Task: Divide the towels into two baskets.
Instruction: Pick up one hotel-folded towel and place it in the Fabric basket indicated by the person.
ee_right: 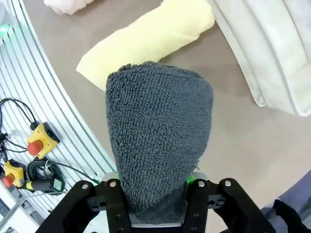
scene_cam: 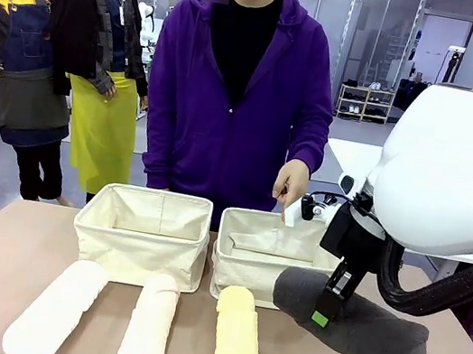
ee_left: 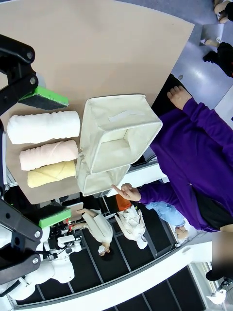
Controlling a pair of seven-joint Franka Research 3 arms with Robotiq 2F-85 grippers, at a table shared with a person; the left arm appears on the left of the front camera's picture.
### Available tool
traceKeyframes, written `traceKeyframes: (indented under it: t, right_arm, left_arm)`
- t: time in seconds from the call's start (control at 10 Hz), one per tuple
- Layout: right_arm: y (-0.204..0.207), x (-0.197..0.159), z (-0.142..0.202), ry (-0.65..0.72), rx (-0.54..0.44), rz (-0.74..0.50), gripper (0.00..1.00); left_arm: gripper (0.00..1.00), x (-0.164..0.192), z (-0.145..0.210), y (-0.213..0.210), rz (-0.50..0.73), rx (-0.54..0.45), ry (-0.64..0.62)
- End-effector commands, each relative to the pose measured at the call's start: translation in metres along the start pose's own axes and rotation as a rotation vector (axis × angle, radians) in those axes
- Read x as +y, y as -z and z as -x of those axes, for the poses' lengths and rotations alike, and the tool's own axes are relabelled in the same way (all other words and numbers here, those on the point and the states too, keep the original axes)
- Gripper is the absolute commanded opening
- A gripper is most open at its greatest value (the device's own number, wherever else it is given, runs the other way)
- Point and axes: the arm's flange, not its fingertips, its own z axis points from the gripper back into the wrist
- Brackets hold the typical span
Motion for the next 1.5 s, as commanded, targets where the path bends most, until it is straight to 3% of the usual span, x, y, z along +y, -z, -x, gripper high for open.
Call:
traceKeyframes:
  t: [0.0, 0.2, 0.3, 0.5, 0.6, 0.7, 0.9, 1.2, 1.4]
  right_arm:
    - [0.0, 0.002, 0.001, 0.061, -0.003, 0.017, 0.29]
    - [0.0, 0.002, 0.001, 0.061, -0.003, 0.017, 0.29]
    - [0.002, -0.001, 0.002, 0.022, 0.004, 0.001, 0.36]
    - [-0.018, -0.015, -0.025, -0.227, -0.029, 0.088, 0.36]
    - [-0.022, -0.032, -0.045, -0.346, -0.037, 0.069, 0.36]
    - [-0.022, -0.052, -0.065, -0.44, -0.018, 0.109, 0.36]
    - [-0.01, -0.087, -0.11, -0.649, -0.078, 0.12, 0.36]
    - [0.02, -0.131, -0.156, -0.723, -0.108, 0.168, 0.36]
    - [0.039, -0.155, -0.169, -0.742, -0.13, 0.176, 0.36]
  left_arm:
    - [1.0, -0.001, 0.0, -0.002, 0.016, -0.007, 0.002]
    - [1.0, -0.001, 0.0, -0.002, 0.016, -0.007, 0.002]
    - [1.0, -0.001, 0.0, -0.002, 0.016, -0.007, 0.002]
    - [1.0, -0.001, 0.0, -0.002, 0.016, -0.007, 0.002]
    - [1.0, -0.001, 0.0, -0.002, 0.016, -0.007, 0.002]
    - [1.0, -0.001, 0.0, -0.002, 0.016, -0.007, 0.002]
    - [1.0, -0.001, 0.0, -0.002, 0.016, -0.007, 0.002]
    - [1.0, -0.001, 0.0, -0.002, 0.016, -0.007, 0.002]
    - [1.0, -0.001, 0.0, -0.002, 0.016, -0.007, 0.002]
